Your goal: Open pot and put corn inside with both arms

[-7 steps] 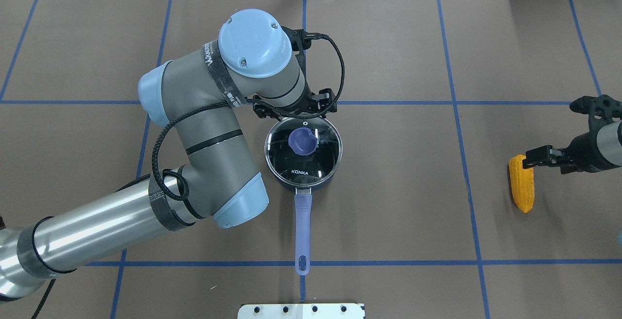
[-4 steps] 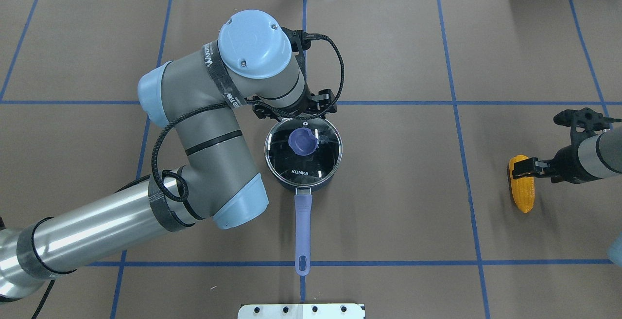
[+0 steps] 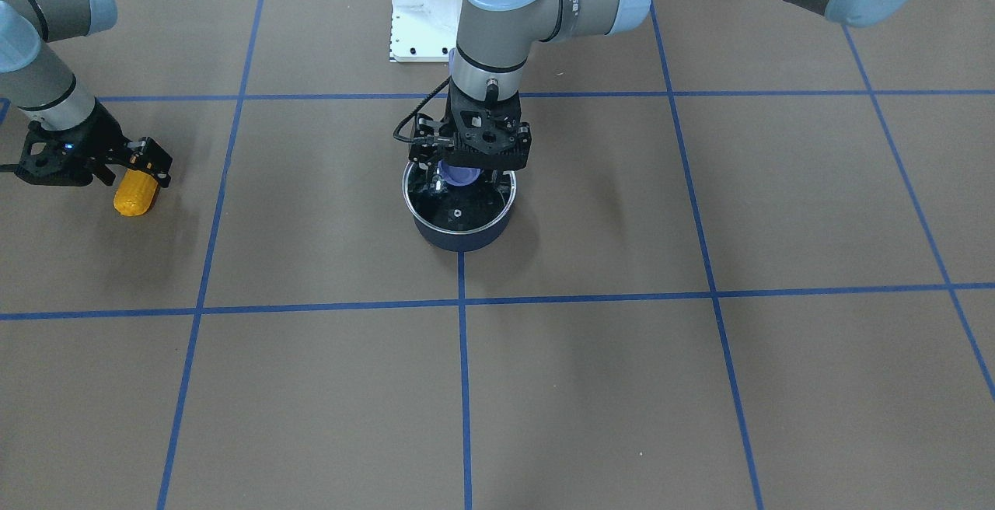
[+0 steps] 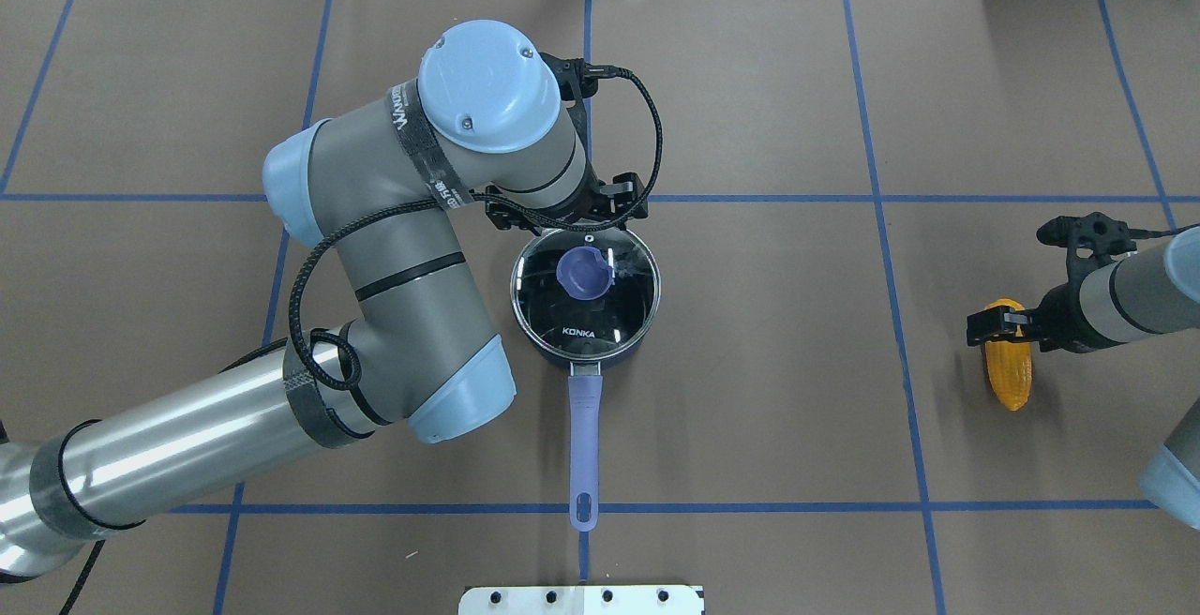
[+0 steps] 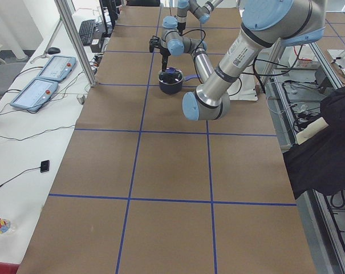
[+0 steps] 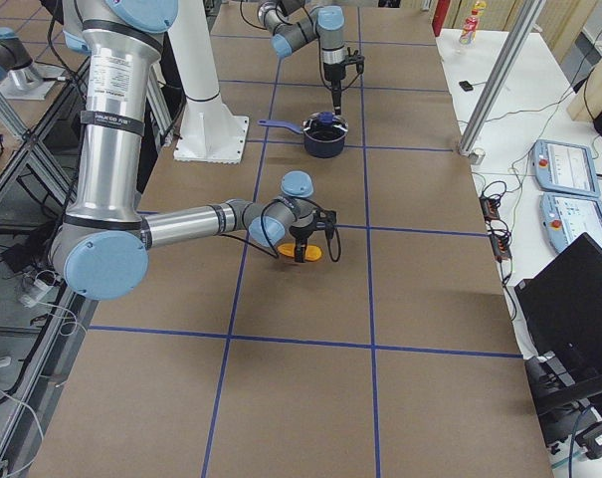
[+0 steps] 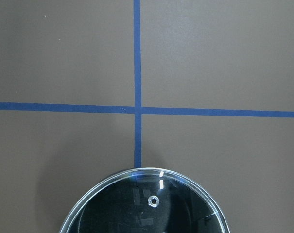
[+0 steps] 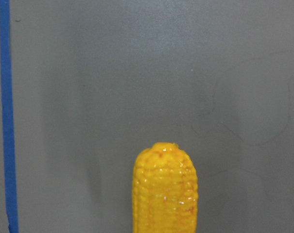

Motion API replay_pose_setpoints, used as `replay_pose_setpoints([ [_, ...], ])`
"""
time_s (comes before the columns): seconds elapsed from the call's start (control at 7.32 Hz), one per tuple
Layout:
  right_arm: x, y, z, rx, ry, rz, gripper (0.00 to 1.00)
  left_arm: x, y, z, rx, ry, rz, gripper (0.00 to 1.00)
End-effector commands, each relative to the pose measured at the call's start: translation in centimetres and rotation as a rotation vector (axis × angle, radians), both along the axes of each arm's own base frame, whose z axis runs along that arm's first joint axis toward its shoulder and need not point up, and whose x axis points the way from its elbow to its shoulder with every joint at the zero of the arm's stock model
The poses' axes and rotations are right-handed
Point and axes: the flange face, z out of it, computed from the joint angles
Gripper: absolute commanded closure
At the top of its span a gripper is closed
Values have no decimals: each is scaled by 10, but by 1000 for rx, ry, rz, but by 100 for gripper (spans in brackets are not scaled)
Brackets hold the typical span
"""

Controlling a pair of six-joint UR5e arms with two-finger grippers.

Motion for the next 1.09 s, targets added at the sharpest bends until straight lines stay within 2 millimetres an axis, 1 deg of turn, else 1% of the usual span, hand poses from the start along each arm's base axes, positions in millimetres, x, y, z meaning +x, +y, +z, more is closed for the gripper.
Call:
replay_pose_setpoints([
  [0.0,-6,-5,-1,2,-4,-3,15,-1,1,0,1,2,0,4],
  [0.41,-10,-8,-8,9,-19,-9,38,-1,1,-1,1,2,0,4],
  [0.68,-11,-8,-9,10,-20,-16,53,-1,1,0,1,2,0,5],
  [0.82,-11,-9,-9,10,-18,-16,59,-2,1,-1,2,3,0,5],
  [0.96,-10,-8,-8,14,-18,-22,62,-1,1,0,1,2,0,5],
])
